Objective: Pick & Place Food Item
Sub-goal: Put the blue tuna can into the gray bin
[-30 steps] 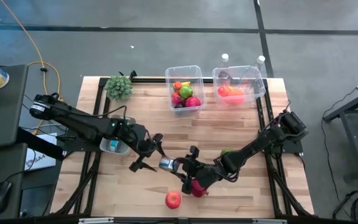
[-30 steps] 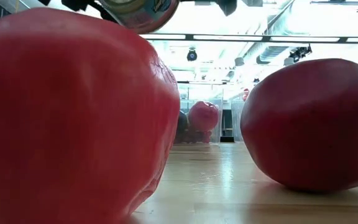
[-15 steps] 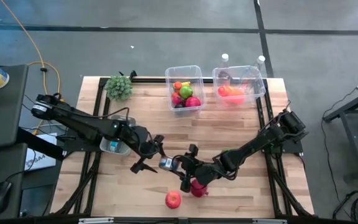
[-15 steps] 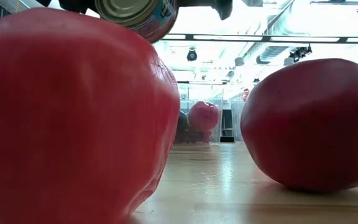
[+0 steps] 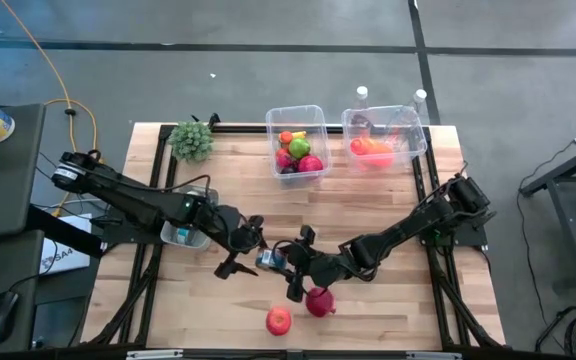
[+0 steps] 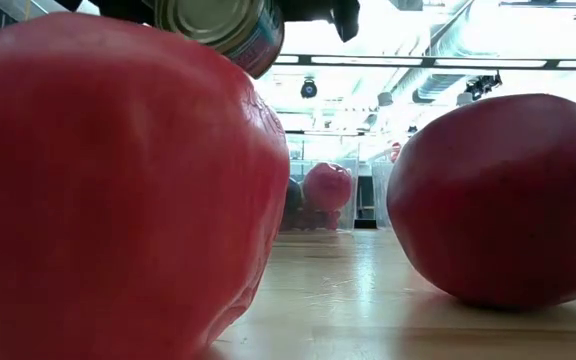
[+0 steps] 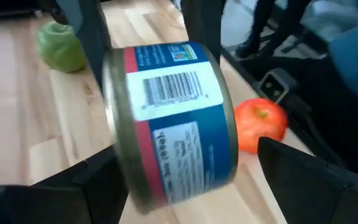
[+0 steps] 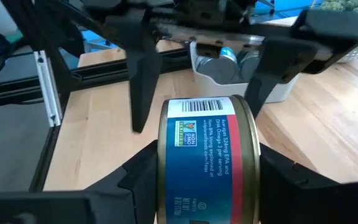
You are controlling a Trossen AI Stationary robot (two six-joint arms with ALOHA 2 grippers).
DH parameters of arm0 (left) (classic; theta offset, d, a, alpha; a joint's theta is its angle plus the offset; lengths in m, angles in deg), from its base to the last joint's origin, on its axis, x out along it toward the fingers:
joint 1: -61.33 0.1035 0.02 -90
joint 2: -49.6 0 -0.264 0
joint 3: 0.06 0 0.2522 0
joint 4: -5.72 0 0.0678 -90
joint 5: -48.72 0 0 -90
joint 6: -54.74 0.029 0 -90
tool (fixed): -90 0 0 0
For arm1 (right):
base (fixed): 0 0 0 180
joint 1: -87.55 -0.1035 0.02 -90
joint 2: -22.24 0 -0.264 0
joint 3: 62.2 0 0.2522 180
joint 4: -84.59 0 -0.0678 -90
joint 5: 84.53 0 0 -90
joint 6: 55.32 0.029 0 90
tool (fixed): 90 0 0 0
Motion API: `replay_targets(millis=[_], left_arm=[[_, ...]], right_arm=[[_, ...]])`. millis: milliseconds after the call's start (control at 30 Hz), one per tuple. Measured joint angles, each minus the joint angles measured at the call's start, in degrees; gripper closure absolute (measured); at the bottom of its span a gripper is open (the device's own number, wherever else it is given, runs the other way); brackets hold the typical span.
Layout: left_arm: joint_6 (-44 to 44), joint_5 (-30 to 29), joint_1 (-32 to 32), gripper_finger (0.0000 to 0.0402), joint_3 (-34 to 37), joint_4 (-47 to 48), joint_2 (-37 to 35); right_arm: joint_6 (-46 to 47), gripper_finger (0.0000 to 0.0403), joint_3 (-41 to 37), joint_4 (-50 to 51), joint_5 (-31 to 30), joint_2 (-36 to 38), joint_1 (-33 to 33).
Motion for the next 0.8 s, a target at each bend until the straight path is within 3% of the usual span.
replay_targets(millis=[300,433,633,800], left_arm=[[2.9,-10.1,-1.4,0.0083,0.0,-2.9,4.4],[5.0,-14.0,-2.5,0.0095,0.0,-2.9,4.5],[6.4,-15.1,-4.2,0.0166,0.0,-3.2,4.1],[6.5,-16.2,-4.8,0.0228,0.1,-3.2,4.1]], right_arm=[[-1.7,0.0204,0.0,-1.6,5.3,0.0,2.0],[-3.3,0.0217,0.0,-2.2,5.6,0.0,2.2],[-3.3,0.0224,0.0,-2.3,5.9,0.0,2.1],[-2.8,0.0194,0.0,-1.8,6.0,0.0,2.0]])
